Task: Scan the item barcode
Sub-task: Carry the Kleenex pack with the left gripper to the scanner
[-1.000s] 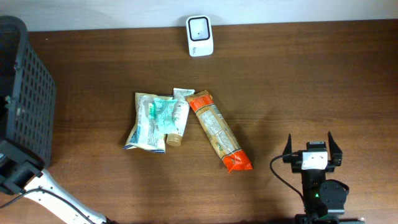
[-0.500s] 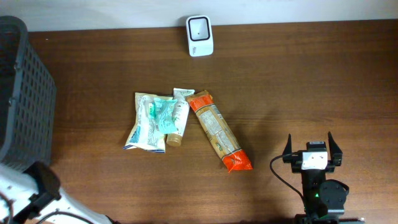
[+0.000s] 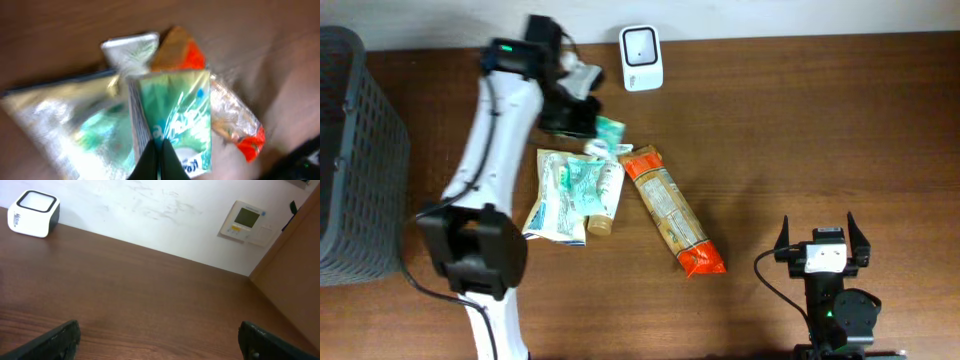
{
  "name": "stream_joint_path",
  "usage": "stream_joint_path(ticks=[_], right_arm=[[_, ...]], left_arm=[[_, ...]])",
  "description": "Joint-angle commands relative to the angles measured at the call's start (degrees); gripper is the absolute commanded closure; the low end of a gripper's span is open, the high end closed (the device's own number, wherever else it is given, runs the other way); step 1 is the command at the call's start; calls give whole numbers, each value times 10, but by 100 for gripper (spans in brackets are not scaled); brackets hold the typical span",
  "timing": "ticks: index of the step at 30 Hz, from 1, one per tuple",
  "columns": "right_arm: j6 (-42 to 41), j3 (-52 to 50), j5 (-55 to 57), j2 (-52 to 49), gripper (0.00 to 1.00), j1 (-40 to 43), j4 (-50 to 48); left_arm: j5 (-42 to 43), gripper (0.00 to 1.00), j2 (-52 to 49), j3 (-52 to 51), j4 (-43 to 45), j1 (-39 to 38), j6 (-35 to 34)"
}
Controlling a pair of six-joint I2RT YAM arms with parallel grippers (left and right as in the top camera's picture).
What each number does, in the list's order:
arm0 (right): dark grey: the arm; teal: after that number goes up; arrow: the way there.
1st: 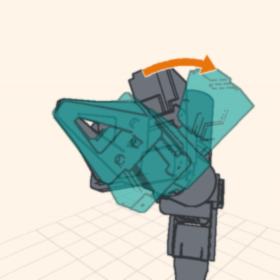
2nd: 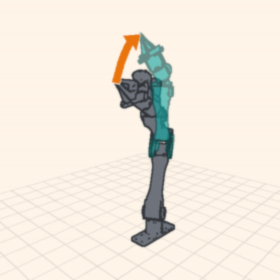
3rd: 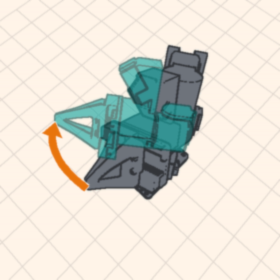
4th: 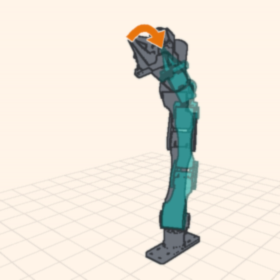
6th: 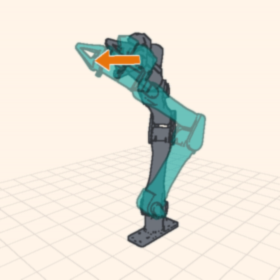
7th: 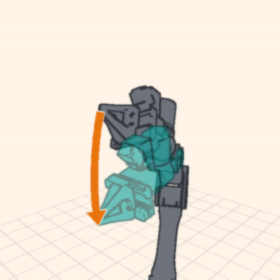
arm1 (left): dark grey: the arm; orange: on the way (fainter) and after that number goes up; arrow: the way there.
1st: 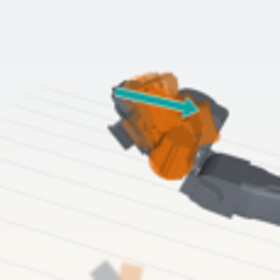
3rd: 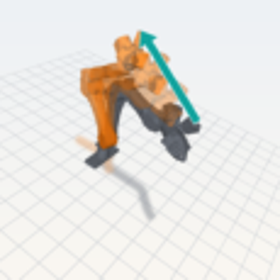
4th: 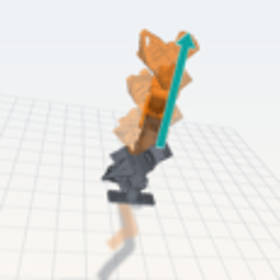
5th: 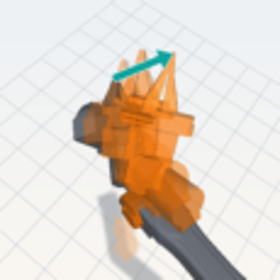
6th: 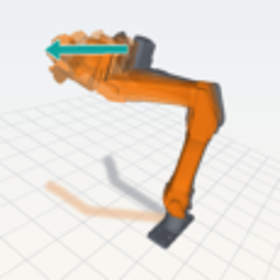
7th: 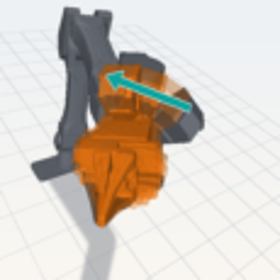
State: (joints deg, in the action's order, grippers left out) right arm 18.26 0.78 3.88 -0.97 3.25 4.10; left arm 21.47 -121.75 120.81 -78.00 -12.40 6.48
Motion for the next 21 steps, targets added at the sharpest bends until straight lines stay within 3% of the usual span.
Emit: stream_joint_path(ticks=[1, 7, 9, 15, 19, 21], right_arm=[[2, -5, 9, 2, 1, 2, 1], [2, -5, 9, 2, 1, 2, 1], [2, -5, 9, 2, 1, 2, 1], [2, -5, 9, 2, 1, 2, 1], [2, -5, 9, 2, 1, 2, 1], [2, -5, 9, 2, 1, 2, 1]], left_arm=[[9, 100, 9, -23, 45, -55, 10], [78, 100, 9, -23, 112, -75, 10], [138, 100, 9, -23, 144, -73, 10], [456, 100, 9, -23, 205, -63, 3], [660, 100, 9, -23, 221, -6, -13], [687, 100, 9, -23, 219, 22, -49]])
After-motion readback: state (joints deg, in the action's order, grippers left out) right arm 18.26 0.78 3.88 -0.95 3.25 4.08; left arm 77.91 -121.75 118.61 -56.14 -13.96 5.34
